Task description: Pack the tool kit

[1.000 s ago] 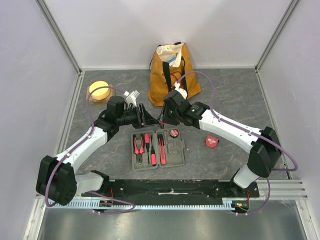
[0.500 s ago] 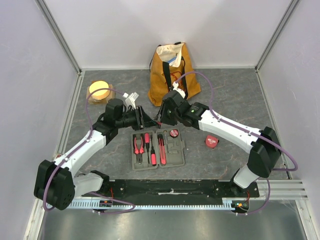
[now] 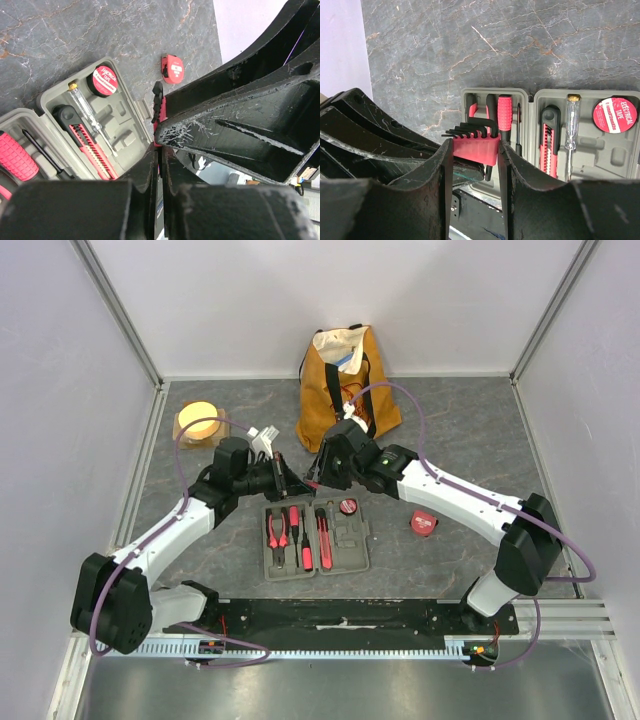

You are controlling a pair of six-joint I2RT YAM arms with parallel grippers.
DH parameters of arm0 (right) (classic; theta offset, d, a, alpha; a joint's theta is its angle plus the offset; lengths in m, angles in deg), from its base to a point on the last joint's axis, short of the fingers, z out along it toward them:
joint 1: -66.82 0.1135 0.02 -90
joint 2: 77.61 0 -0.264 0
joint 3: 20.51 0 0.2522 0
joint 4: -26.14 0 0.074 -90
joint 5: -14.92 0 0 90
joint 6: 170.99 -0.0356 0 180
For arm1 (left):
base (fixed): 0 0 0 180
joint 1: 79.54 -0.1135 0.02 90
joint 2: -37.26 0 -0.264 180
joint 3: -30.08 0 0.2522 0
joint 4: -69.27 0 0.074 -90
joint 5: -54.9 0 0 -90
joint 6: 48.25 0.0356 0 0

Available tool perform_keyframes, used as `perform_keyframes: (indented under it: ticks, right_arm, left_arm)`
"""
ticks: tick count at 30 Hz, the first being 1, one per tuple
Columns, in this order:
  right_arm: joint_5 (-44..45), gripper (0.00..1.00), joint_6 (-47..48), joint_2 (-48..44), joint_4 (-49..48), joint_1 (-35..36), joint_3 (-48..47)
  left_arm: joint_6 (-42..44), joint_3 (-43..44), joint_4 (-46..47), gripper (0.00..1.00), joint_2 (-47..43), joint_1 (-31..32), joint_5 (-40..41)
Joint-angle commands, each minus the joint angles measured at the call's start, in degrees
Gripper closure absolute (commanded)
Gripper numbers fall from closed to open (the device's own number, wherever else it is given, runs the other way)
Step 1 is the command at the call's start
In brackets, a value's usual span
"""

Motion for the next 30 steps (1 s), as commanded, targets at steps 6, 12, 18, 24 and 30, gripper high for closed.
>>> perform_keyframes:
  ticks: [6, 12, 18, 24, 30]
  right_arm:
    - [-0.2, 0.24, 0.6, -5.2, -7.2, 0.2, 1.3]
    - [1.5, 0.06, 3.3, -10.3, -13.4, 0.0, 4.0]
    - [3.5, 0.04, 4.7, -14.5, -18.1, -0.3, 6.0]
    - [4.2, 0.12, 2.8, -17.4, -20.7, -1.7, 7.3]
    - [-0.6, 0.32, 1.6, -18.0, -23.7, -2.6, 7.5]
  left_arm:
    - [1.5, 4.7, -0.3, 0.98, -2.4, 0.2, -0.1]
    - [1.9, 8.9, -4.3, 0.98, -3.9, -0.5, 0.1]
    - [0.5, 14.4, -6.8, 0.98, -3.9, -1.6, -0.4]
    - [-4.6, 18.3, -6.6, 0.98, -3.5, -3.3, -2.7]
    - [-12.6, 18.5, 1.0, 0.98, -3.1, -4.0, -7.6]
